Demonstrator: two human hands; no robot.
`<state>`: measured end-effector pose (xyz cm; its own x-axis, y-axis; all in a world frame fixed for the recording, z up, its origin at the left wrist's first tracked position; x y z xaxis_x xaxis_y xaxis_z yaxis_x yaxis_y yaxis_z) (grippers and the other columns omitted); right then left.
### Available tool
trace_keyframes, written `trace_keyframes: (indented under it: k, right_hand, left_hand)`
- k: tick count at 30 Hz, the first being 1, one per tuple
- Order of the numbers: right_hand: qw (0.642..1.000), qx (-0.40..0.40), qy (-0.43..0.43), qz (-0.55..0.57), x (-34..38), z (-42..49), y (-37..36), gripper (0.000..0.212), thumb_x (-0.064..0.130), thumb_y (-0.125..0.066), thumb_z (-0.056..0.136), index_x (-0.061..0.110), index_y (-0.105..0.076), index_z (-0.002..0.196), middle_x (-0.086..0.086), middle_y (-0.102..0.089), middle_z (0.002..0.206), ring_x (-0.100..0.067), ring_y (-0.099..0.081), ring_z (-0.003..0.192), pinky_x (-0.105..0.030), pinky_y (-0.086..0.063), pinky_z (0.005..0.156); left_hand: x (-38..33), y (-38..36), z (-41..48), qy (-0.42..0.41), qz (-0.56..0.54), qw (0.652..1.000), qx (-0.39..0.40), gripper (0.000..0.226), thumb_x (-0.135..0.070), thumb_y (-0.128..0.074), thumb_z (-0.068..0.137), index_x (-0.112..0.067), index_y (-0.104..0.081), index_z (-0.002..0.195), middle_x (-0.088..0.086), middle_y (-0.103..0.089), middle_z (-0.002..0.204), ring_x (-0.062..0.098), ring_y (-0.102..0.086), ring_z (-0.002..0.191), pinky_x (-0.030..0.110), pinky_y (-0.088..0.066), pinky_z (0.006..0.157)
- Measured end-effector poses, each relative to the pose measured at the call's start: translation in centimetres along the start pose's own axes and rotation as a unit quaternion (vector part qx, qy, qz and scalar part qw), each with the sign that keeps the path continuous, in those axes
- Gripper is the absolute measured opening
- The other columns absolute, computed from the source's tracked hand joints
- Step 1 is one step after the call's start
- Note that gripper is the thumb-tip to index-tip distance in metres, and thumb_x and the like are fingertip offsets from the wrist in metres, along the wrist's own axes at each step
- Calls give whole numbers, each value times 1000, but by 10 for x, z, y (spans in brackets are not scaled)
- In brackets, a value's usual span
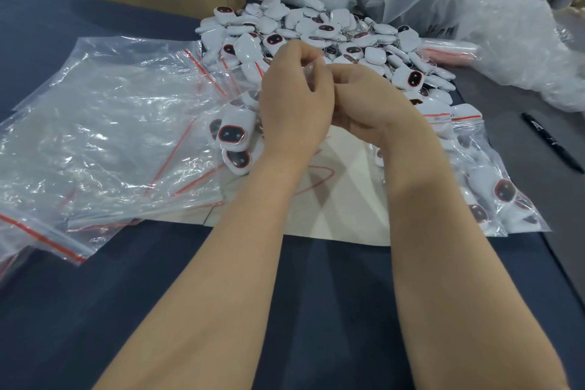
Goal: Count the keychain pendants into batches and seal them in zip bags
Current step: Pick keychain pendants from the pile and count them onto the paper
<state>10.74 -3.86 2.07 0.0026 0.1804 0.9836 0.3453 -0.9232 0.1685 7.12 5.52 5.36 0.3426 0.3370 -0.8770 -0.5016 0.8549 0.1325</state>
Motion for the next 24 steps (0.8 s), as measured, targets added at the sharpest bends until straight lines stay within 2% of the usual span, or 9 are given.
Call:
trace_keyframes:
  k: [3, 5, 6, 8, 13, 16, 19, 22, 24]
  right_hand:
    - [994, -82, 2, -75, 0, 3, 13, 21, -2, -51, 90, 10, -55, 73, 4, -57, 54, -7, -51, 47, -17, -43, 46]
    - [973, -128, 33, -190, 8, 4, 19, 20, 6, -54, 90, 13, -53, 71, 3, -52, 59, -8, -45, 53, -15, -37, 47]
    - [972, -138, 41, -187, 9, 5, 19, 20, 6, -54, 90, 14, -53, 71, 2, -52, 62, -10, -45, 56, -17, -37, 49]
    - [986, -125, 40, -106, 5, 6, 16, 23, 2, -53, 89, 15, -58, 70, 0, -55, 64, -14, -48, 59, -20, -39, 53]
    - [998, 22, 17, 53, -4, 4, -4, 27, -9, -46, 92, 10, -65, 83, 0, -62, 64, -10, -53, 56, -19, -45, 57]
    - [996, -33, 52, -58, 2, 6, 3, 27, -11, -47, 87, 12, -61, 82, 5, -62, 64, -7, -55, 57, -19, -46, 56]
    - [977, -97, 87, -167, 11, 6, 6, 35, -3, -49, 88, 22, -53, 64, 13, -54, 56, 0, -46, 53, -16, -39, 56]
    - [974, -75, 74, -203, 9, 5, 4, 37, -4, -48, 87, 19, -50, 57, 14, -46, 45, 3, -36, 41, -11, -32, 45]
    - [976, -51, 66, -203, 10, 2, 5, 37, -6, -48, 87, 18, -54, 59, 16, -50, 41, 4, -42, 39, -8, -35, 44]
  left_hand:
    - [-10, -2, -2, -40, 19, 999, 4, 12, -9, -51, 88, -6, -61, 93, 0, -63, 91, 17, -58, 89, 31, -45, 81]
    - [-14, -5, -5, -55, 24, 998, 9, 13, -7, -50, 88, -4, -62, 93, 3, -64, 91, 20, -58, 90, 33, -46, 81]
    - [-14, -5, -5, -57, 23, 998, 7, 14, -8, -50, 88, -3, -62, 93, 3, -64, 91, 20, -58, 89, 32, -46, 80]
    - [-13, -1, -4, -47, 14, 999, -6, 13, -8, -51, 89, -4, -62, 93, 2, -64, 91, 17, -58, 87, 26, -44, 79]
    - [-8, 10, 1, -30, -12, 999, -43, 10, -7, -52, 90, -3, -61, 93, 0, -62, 90, 10, -53, 83, 9, -37, 75]
    - [-12, 6, -1, -44, 5, 998, -33, 12, -7, -52, 90, -2, -62, 95, 0, -62, 90, 8, -52, 84, 6, -35, 74]
    - [-13, 5, -2, -51, 5, 998, -28, 12, -7, -52, 90, -2, -63, 95, 0, -62, 90, 9, -54, 84, 10, -37, 76]
    - [-16, 6, -2, -61, -5, 998, -27, 12, -5, -52, 90, 0, -62, 94, 4, -64, 92, 13, -56, 86, 14, -39, 79]
    - [-18, 3, -3, -68, -1, 998, -17, 13, -5, -52, 90, 1, -62, 94, 7, -66, 94, 15, -58, 88, 17, -40, 80]
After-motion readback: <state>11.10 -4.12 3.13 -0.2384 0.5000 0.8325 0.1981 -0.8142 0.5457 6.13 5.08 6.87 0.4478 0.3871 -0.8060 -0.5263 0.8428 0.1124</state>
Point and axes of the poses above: each hand's wrist, its own z-axis towards the middle knuckle, its own y-axis out of the back of the hand, x = y × z, the point moved 10 cm from there along z, towards the middle knuckle
